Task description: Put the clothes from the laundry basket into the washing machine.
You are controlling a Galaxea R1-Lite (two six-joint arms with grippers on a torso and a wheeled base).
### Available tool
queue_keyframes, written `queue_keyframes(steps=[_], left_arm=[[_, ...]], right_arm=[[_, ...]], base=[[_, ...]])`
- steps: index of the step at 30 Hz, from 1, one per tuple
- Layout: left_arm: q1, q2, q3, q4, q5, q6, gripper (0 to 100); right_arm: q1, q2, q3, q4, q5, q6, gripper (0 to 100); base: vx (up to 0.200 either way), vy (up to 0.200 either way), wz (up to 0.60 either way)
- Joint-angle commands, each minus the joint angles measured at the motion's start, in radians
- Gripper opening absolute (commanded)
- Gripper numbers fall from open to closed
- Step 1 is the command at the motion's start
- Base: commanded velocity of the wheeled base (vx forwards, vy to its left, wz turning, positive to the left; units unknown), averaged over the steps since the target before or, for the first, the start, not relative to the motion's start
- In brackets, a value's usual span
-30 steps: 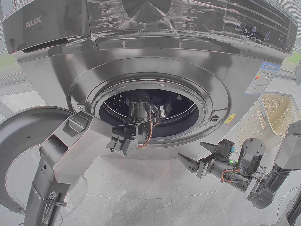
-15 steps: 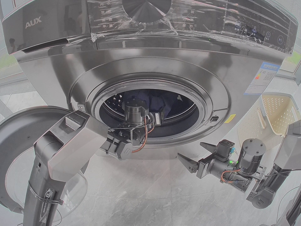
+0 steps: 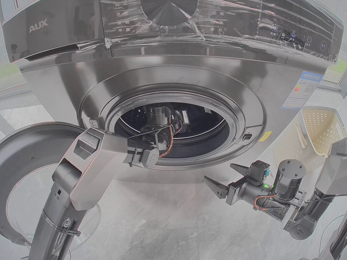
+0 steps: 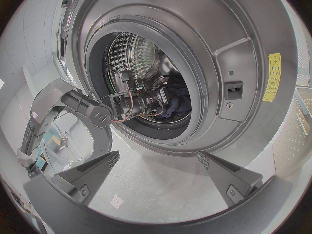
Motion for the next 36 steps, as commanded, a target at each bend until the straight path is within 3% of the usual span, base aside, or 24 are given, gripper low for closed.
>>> queue_keyframes(steps=[1, 11, 12, 24, 28, 29, 31, 36], left_arm=[[0.01, 0.059, -0.069, -0.02, 0.007, -0.009, 0], [0.019, 0.103, -0.069, -0.069, 0.021, 0.004, 0], [0.018, 0.1, -0.069, -0.068, 0.021, 0.001, 100], [-0.002, -0.004, 0.032, -0.069, 0.034, -0.001, 100], [-0.031, -0.168, 0.282, -0.114, 0.044, 0.001, 100], [-0.031, -0.168, 0.282, -0.114, 0.044, 0.001, 100], [-0.047, -0.254, 0.455, -0.141, 0.044, 0.01, 100], [-0.056, -0.328, 0.697, -0.249, 0.041, 0.063, 100]], right_arm=[[0.0, 0.001, -0.001, -0.001, 0.0, 0.0, 100], [0.001, 0.002, 0.001, -0.001, 0.0, 0.0, 100], [0.001, 0.002, 0.001, -0.001, 0.0, 0.0, 100], [0.0, 0.001, 0.001, -0.002, 0.0, 0.0, 100], [-0.002, -0.001, -0.001, -0.002, 0.0, 0.0, 100], [-0.002, -0.001, -0.001, -0.002, 0.0, 0.0, 100], [-0.003, -0.001, -0.002, -0.002, 0.0, 0.0, 100], [0.0, -0.002, -0.002, -0.001, 0.0, 0.0, 100]], base=[[0.0, 0.0, 0.0], [0.0, 0.0, 0.0], [0.0, 0.0, 0.0], [0.0, 0.0, 0.0], [0.0, 0.0, 0.0], [0.0, 0.0, 0.0], [0.0, 0.0, 0.0], [0.0, 0.0, 0.0]])
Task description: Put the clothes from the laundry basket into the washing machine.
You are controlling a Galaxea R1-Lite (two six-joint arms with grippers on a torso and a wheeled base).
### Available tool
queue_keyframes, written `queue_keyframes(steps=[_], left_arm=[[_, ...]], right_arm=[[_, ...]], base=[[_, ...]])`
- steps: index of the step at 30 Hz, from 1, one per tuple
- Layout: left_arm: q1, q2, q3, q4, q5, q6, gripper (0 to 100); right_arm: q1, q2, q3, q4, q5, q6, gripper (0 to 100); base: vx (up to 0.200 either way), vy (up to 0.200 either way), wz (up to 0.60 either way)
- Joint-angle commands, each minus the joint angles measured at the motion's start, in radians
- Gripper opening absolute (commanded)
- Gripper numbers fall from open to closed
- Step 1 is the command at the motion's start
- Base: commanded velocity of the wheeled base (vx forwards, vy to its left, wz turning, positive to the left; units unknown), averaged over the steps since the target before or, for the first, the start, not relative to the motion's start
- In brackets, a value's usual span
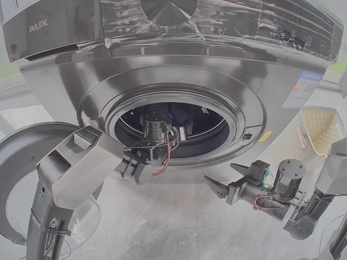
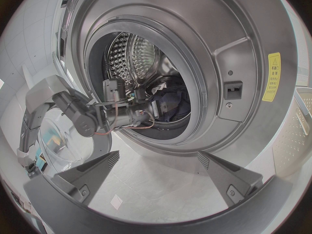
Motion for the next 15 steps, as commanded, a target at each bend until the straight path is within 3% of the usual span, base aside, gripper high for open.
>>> queue_keyframes(steps=[1, 8, 12, 15], left_arm=[[-0.029, -0.193, 0.34, -0.154, -0.003, 0.059, 100], [-0.053, -0.245, 0.477, -0.28, -0.012, 0.073, 100], [-0.127, -0.32, 0.607, -0.291, -0.035, 0.032, 100], [-0.185, -0.368, 0.725, -0.306, -0.093, -0.003, 100]], right_arm=[[0.002, -0.003, 0.0, 0.0, 0.0, 0.0, 100], [0.0, -0.008, 0.0, 0.0, 0.0, 0.0, 100], [-0.001, -0.008, 0.0, 0.0, 0.0, 0.0, 100], [-0.001, -0.011, 0.005, -0.001, 0.0, 0.0, 100]], base=[[0.0, 0.0, 0.0], [0.0, 0.0, 0.0], [0.0, 0.0, 0.0], [0.0, 0.0, 0.0]])
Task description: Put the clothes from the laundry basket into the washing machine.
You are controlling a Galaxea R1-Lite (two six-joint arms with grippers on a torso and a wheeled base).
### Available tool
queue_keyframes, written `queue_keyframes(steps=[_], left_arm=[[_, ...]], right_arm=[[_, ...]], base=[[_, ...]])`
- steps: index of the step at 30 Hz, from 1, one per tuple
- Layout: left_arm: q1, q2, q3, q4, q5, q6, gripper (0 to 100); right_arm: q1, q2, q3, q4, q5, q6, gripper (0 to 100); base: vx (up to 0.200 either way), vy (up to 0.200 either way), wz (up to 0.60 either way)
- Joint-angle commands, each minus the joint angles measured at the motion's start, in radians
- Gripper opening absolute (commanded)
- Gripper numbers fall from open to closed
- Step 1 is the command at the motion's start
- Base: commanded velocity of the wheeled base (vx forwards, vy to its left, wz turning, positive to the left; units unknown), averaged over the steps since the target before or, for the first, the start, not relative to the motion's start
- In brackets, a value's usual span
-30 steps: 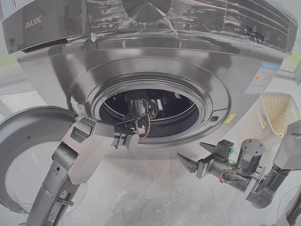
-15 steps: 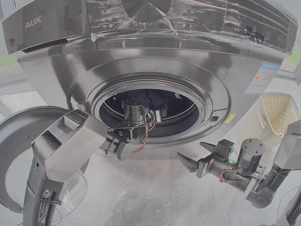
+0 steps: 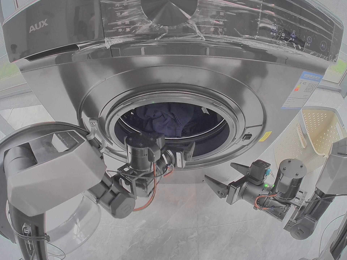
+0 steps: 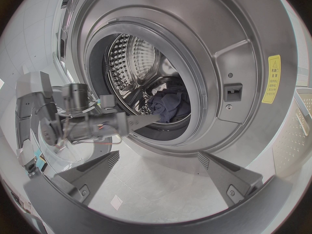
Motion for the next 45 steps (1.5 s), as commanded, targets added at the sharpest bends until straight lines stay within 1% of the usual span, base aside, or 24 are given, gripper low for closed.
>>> queue_keyframes(steps=[1, 3, 6, 9, 10, 13, 15, 17, 19, 20, 23, 25, 27, 30, 33, 36, 37, 38, 40, 41, 42, 43, 44, 45], left_arm=[[-0.113, -0.144, 0.224, -0.046, -0.094, -0.04, 100], [-0.131, -0.155, 0.276, -0.083, -0.114, -0.043, 100], [-0.148, -0.164, 0.339, -0.17, -0.113, -0.039, 100], [-0.148, -0.164, 0.343, -0.174, -0.114, -0.039, 100], [-0.15, -0.254, 0.454, -0.207, -0.114, -0.032, 100], [-0.165, -0.314, 0.538, -0.221, -0.111, -0.031, 100], [-0.166, -0.334, 0.558, -0.224, -0.109, -0.031, 100], [-0.166, -0.4, 0.604, -0.223, -0.077, -0.028, 100], [-0.165, -0.414, 0.616, -0.223, -0.068, -0.026, 100], [-0.157, -0.448, 0.647, -0.223, -0.054, -0.016, 100], [-0.153, -0.503, 0.704, -0.224, -0.047, 0.001, 100], [-0.151, -0.534, 0.73, -0.224, -0.045, 0.004, 100], [-0.148, -0.589, 0.768, -0.224, -0.03, 0.006, 100], [-0.12, -0.635, 0.813, -0.22, -0.019, 0.014, 100], [-0.076, -0.696, 0.877, -0.221, -0.028, 0.063, 100], [-0.065, -0.756, 0.906, -0.209, -0.028, 0.089, 100], [-0.064, -0.784, 0.914, -0.204, -0.03, 0.096, 100], [-0.064, -0.784, 0.914, -0.204, -0.03, 0.096, 100], [-0.047, -0.853, 0.938, -0.17, -0.024, 0.133, 100], [-0.039, -0.868, 0.943, -0.161, -0.02, 0.146, 100], [-0.019, -0.909, 0.955, -0.138, -0.02, 0.167, 100], [-0.004, -0.945, 0.961, -0.115, -0.019, 0.178, 100], [-0.001, -0.951, 0.961, -0.112, -0.019, 0.178, 100], [0.035, -1.023, 0.961, -0.055, -0.019, 0.184, 100]], right_arm=[[-0.002, -0.007, 0.009, 0.0, 0.0, 0.0, 100], [-0.007, -0.012, 0.012, 0.0, 0.0, 0.0, 100], [-0.018, -0.038, 0.028, 0.0, 0.0, -0.002, 100], [-0.019, -0.039, 0.028, 0.0, 0.002, -0.002, 100], [-0.024, -0.094, 0.069, 0.0, 0.0, -0.006, 100], [-0.025, -0.142, 0.103, 0.0, -0.001, -0.012, 100], [-0.027, -0.156, 0.109, 0.0, -0.001, -0.012, 100], [-0.042, -0.189, 0.138, 0.0, -0.001, -0.015, 100], [-0.047, -0.2, 0.146, 0.002, -0.003, -0.018, 100], [-0.055, -0.223, 0.169, 0.0, -0.001, -0.022, 100], [-0.09, -0.239, 0.202, 0.002, 0.0, -0.023, 100], [-0.111, -0.24, 0.215, 0.002, 0.002, -0.023, 100], [-0.134, -0.257, 0.235, 0.002, 0.003, -0.026, 100], [-0.153, -0.295, 0.255, 0.002, 0.002, -0.031, 100], [-0.214, -0.343, 0.294, 0.006, -0.004, -0.045, 100], [-0.279, -0.372, 0.324, 0.013, -0.001, -0.063, 100], [-0.292, -0.383, 0.324, 0.014, -0.003, -0.061, 100], [-0.292, -0.383, 0.324, 0.014, -0.003, -0.061, 100], [-0.32, -0.436, 0.325, 0.036, -0.006, -0.065, 100], [-0.325, -0.453, 0.325, 0.046, -0.006, -0.066, 100], [-0.34, -0.495, 0.325, 0.085, -0.006, -0.078, 100], [-0.349, -0.532, 0.325, 0.126, -0.006, -0.092, 100], [-0.351, -0.538, 0.325, 0.132, -0.006, -0.094, 100], [-0.355, -0.611, 0.325, 0.227, -0.008, -0.109, 100]], base=[[0.0, 0.0, 0.0], [0.0, 0.0, 0.0], [0.0, 0.0, 0.0], [0.0, 0.0, 0.0], [0.0, 0.0, 0.0], [0.0, 0.0, 0.0], [0.0, 0.0, 0.0], [-0.1, 0.0, 0.0], [-0.2, 0.0, 0.0], [-0.2, 0.0, 0.0], [-0.2, 0.0, 0.0], [-0.2, 0.0, 0.0], [-0.2, 0.0, 0.0], [-0.2, 0.0, 0.0], [-0.2, 0.0, 0.0], [-0.2, 0.0, 0.0], [-0.2, 0.0, 0.0], [-0.2, 0.0, 0.0], [-0.2, 0.0, 0.0], [-0.2, 0.0, 0.0], [-0.2, 0.0, 0.0], [-0.2, 0.0, 0.0], [-0.2, 0.0, 0.0], [-0.2, 0.0, 0.0]])
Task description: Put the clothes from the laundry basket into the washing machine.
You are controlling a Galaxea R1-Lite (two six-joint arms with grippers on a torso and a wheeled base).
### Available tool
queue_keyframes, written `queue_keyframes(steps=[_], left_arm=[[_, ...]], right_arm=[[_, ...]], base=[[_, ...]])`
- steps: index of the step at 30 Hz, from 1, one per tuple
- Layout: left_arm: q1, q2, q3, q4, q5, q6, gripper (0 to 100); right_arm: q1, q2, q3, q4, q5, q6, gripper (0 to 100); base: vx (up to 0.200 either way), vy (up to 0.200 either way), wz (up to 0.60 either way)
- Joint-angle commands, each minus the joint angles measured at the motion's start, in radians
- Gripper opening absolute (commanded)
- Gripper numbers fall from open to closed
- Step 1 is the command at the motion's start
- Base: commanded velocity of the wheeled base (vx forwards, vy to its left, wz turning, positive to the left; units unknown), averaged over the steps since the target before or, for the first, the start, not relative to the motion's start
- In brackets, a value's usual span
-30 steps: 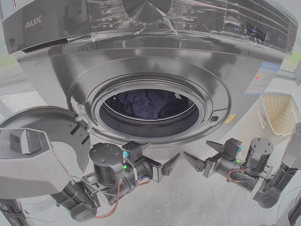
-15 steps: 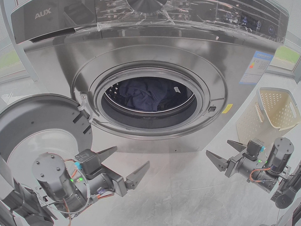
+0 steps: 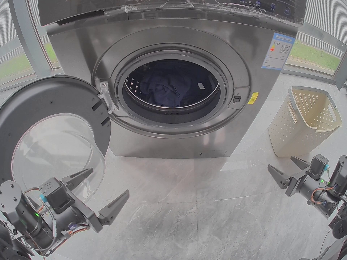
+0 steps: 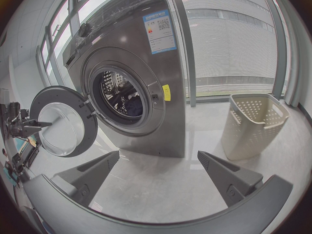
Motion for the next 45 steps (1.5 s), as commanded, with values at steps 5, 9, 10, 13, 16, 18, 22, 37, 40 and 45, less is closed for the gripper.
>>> queue_keyframes(steps=[5, 9, 10, 13, 16, 18, 22, 37, 40, 45], left_arm=[[0.183, -0.461, 0.034, 0.351, 0.002, 0.043, 100], [0.231, -0.689, 0.031, 0.614, 0.002, 0.043, 100], [0.26, -0.748, 0.029, 0.676, -0.001, 0.043, 100], [0.315, -0.916, 0.023, 0.854, -0.005, 0.043, 100], [0.375, -1.05, 0.031, 0.976, -0.008, 0.042, 100], [0.41, -1.127, 0.034, 1.05, -0.013, 0.04, 100], [0.444, -1.22, 0.032, 1.148, -0.024, 0.027, 100], [0.599, -1.312, 0.034, 1.253, -0.024, 0.069, 100], [0.6, -1.312, 0.034, 1.253, 0.004, 0.08, 100], [0.599, -1.311, 0.032, 1.262, 0.088, 0.071, 100]], right_arm=[[-0.037, -0.455, 0.019, 0.48, -0.06, -0.039, 100], [-0.049, -0.703, 0.017, 0.741, -0.087, -0.039, 100], [-0.05, -0.775, 0.017, 0.805, -0.087, -0.041, 100], [-0.086, -0.982, 0.017, 0.985, -0.089, -0.047, 100], [-0.136, -1.168, 0.017, 1.126, -0.078, -0.049, 100], [-0.155, -1.263, 0.017, 1.212, -0.075, -0.049, 100], [-0.172, -1.409, 0.017, 1.336, -0.073, -0.049, 100], [-0.369, -1.522, 0.017, 1.413, -0.037, -0.104, 100], [-0.368, -1.522, 0.017, 1.414, -0.038, -0.091, 100], [-0.349, -1.553, 0.017, 1.46, 0.011, -0.075, 100]], base=[[-0.16, 0.0, 0.0], [0.0, 0.0, 0.0], [0.0, 0.0, 0.0], [0.0, 0.0, 0.0], [0.0, 0.0, 0.0], [0.0, 0.2, 0.0], [0.0, 0.2, 0.0], [0.0, 0.08, 0.0], [0.0, 0.2, 0.0], [-0.2, 0.2, 0.0]])
